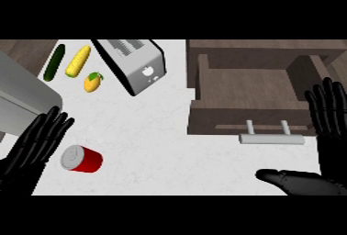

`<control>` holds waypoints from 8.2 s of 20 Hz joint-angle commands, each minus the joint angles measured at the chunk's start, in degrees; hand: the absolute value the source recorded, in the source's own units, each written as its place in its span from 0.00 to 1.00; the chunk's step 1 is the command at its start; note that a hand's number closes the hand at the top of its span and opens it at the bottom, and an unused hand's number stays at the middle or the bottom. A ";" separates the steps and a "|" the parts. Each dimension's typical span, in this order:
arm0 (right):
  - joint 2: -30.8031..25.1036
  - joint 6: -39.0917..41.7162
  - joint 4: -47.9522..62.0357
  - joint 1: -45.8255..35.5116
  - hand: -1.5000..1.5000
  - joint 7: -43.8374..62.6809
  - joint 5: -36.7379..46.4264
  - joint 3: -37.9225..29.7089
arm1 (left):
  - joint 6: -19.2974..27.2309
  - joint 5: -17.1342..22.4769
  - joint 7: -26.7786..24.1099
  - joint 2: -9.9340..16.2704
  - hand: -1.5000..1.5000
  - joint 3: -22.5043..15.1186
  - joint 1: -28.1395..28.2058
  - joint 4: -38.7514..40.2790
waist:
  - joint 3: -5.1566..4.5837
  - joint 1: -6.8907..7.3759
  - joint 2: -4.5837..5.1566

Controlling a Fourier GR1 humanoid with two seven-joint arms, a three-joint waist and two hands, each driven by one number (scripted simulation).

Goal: Pick up the can, place it into the drawer and close the drawer

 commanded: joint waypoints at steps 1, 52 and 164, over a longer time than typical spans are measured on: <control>0.01 -0.06 0.37 3.76 0.00 4.91 -0.63 -0.45 | -3.28 3.63 5.39 3.91 0.00 1.75 7.23 -3.78 | 0.20 -0.05 -0.03; 3.54 10.70 1.87 11.54 0.00 -4.67 -1.86 -7.72 | -15.07 -9.95 -10.98 -3.62 0.00 18.59 -1.03 29.89 | 0.19 -0.74 0.13; 3.60 14.87 -3.13 13.76 0.00 -2.98 -7.61 -16.32 | 37.89 -15.21 12.74 -14.02 1.00 -9.92 -59.43 48.19 | 0.24 -1.55 0.17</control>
